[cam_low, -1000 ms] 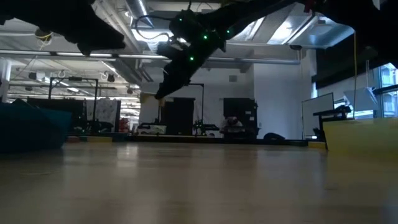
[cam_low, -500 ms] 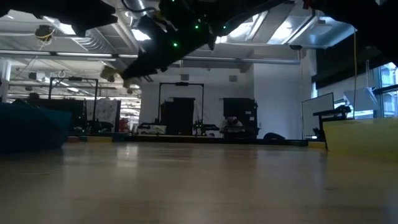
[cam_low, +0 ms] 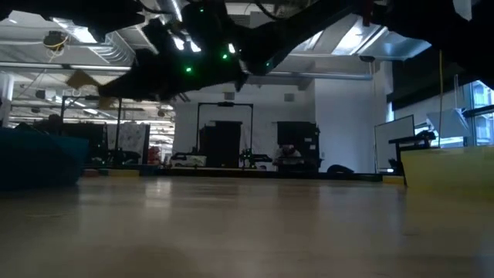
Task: Sort blocks by size
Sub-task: Put the yellow arch block into the blue bin
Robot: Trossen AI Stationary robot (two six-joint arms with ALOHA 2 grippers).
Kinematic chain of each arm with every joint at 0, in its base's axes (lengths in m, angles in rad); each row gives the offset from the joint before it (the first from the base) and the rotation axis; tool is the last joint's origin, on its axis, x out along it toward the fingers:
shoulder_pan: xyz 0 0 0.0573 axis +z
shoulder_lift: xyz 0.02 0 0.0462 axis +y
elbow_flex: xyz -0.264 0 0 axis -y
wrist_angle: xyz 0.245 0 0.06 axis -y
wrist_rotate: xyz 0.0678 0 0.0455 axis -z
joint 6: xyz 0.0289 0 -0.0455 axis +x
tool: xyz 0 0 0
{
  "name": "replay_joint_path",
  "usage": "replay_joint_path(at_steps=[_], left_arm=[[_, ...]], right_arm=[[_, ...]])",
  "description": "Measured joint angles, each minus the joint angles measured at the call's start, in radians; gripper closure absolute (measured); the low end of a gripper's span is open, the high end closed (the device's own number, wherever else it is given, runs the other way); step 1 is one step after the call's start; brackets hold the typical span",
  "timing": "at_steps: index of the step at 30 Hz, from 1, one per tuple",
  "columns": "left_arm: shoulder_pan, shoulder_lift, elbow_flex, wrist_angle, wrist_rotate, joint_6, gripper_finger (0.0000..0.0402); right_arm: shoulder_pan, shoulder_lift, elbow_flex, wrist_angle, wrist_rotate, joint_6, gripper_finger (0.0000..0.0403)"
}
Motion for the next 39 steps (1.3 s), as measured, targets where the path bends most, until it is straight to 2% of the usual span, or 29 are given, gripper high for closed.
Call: replay_joint_path(at_steps=[8, 15, 20, 24, 30, 34, 39], left_arm=[[0.0, 0.0, 0.0, 0.011, 0.001, -0.001, 0.0254], [0.0, 0.001, 0.0, 0.014, 0.0, -0.004, 0.0254], [0.0, 0.003, 0.0, 0.017, 0.0, -0.004, 0.0254], [0.0, 0.003, 0.0, 0.016, 0.0, -0.004, 0.0254], [0.0, 0.003, 0.0, 0.016, 0.0, -0.004, 0.0254], [0.0, 0.004, 0.0, 0.016, 0.0, -0.004, 0.0254], [0.0, 0.004, 0.0, 0.016, 0.0, -0.004, 0.0254]], right_arm=[[0.036, 0.095, 0.0, 0.254, 0.008, 0.001, 0.0261], [0.038, 0.148, 0.011, 0.349, 0.077, 0.0, 0.0261], [0.039, 0.225, 0.131, 0.304, 0.088, 0.0, 0.0261], [0.039, 0.281, 0.236, 0.191, 0.089, 0.001, 0.0261], [0.038, 0.288, 0.253, 0.091, 0.099, 0.028, 0.0256], [0.039, 0.288, 0.253, 0.084, 0.099, 0.047, 0.0232], [0.039, 0.277, 0.253, 0.055, 0.106, 0.049, 0.0179]])
